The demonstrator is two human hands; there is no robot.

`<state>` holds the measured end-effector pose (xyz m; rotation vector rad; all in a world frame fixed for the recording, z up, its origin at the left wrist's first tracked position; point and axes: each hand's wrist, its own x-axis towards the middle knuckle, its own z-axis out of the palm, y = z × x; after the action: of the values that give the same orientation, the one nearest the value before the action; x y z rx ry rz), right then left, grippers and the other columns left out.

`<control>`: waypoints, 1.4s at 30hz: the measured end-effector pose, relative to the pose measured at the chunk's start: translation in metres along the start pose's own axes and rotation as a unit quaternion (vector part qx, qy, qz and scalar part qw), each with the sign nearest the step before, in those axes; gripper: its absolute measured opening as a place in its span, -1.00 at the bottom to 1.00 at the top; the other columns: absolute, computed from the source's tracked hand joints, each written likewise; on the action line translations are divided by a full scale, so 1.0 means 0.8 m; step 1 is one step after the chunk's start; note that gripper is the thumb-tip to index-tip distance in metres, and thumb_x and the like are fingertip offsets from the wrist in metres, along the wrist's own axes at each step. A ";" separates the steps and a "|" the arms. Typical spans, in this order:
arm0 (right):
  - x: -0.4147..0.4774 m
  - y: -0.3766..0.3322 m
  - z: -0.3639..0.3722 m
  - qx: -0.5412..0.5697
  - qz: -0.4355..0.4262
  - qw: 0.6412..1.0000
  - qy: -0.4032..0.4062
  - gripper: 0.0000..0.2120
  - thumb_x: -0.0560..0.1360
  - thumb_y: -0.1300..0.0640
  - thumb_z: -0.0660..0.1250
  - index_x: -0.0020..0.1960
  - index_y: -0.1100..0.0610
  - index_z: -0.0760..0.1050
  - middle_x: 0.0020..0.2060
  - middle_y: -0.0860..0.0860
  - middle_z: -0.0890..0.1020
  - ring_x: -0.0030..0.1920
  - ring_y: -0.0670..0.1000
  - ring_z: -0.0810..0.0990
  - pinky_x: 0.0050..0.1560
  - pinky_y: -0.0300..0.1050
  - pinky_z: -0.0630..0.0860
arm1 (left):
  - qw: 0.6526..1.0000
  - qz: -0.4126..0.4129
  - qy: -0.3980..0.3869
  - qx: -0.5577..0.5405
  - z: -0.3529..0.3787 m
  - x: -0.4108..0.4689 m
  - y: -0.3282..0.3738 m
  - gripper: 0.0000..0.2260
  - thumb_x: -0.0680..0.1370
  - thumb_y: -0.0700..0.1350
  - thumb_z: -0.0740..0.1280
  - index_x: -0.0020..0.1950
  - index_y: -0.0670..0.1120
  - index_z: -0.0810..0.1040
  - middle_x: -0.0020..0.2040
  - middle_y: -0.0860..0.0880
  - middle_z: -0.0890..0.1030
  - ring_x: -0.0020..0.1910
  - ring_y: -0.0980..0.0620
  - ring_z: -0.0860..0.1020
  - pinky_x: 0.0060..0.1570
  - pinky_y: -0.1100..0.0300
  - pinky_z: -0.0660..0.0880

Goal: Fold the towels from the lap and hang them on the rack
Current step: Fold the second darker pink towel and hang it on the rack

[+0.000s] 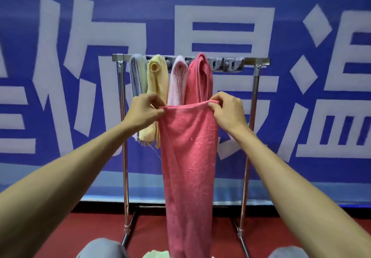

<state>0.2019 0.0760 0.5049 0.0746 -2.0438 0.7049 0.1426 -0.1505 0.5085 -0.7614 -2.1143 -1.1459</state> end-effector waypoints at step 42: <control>-0.190 0.203 0.122 0.323 0.504 0.795 -0.096 -0.88 0.42 0.25 0.46 -0.27 0.20 0.56 -0.43 0.04 0.59 -0.37 -0.04 0.51 -0.35 -0.21 0.53 | 0.899 -0.349 -0.221 -0.146 0.198 -0.161 -0.166 -0.92 0.52 -0.24 0.36 -0.16 -0.19 0.62 -0.38 -0.02 0.58 -0.41 0.14 0.55 -0.14 0.17 0.45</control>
<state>0.1591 0.1281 0.2715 -0.6274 -1.8229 2.1174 0.0926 -0.0991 0.2759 -0.4005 -2.7518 -1.8377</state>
